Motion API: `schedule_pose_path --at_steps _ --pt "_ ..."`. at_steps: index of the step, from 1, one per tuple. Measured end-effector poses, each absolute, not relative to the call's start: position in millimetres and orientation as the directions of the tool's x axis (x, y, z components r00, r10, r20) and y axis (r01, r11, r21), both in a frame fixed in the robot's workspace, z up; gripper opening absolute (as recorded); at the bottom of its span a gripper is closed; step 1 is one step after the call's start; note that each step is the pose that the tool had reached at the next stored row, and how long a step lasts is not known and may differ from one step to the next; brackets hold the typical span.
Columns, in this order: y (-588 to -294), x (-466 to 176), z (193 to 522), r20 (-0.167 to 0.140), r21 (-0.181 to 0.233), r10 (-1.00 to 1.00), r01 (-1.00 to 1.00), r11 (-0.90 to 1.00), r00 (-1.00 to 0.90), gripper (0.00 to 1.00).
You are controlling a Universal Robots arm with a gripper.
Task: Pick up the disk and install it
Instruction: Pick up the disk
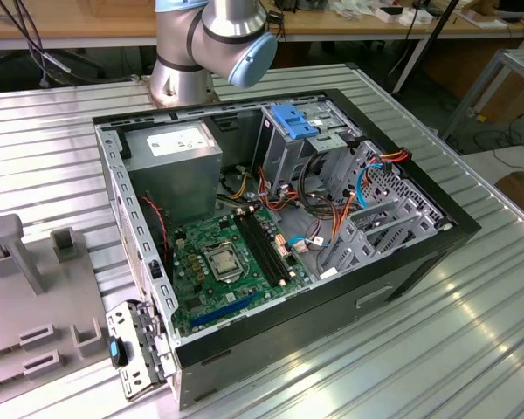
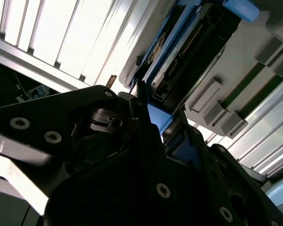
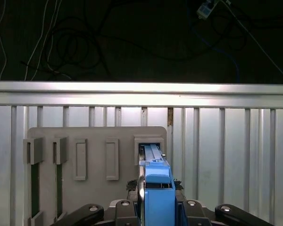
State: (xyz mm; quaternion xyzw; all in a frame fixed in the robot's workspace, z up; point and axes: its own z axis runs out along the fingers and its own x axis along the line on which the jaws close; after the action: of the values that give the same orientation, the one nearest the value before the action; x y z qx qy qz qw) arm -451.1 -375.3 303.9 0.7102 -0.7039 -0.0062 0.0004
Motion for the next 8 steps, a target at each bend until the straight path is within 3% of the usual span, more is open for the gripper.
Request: schedule_pose_path --at_steps 8 --pt "-375.3 -451.1 303.7 -0.008 0.009 -1.0 -1.0 0.016 -0.016 0.37"
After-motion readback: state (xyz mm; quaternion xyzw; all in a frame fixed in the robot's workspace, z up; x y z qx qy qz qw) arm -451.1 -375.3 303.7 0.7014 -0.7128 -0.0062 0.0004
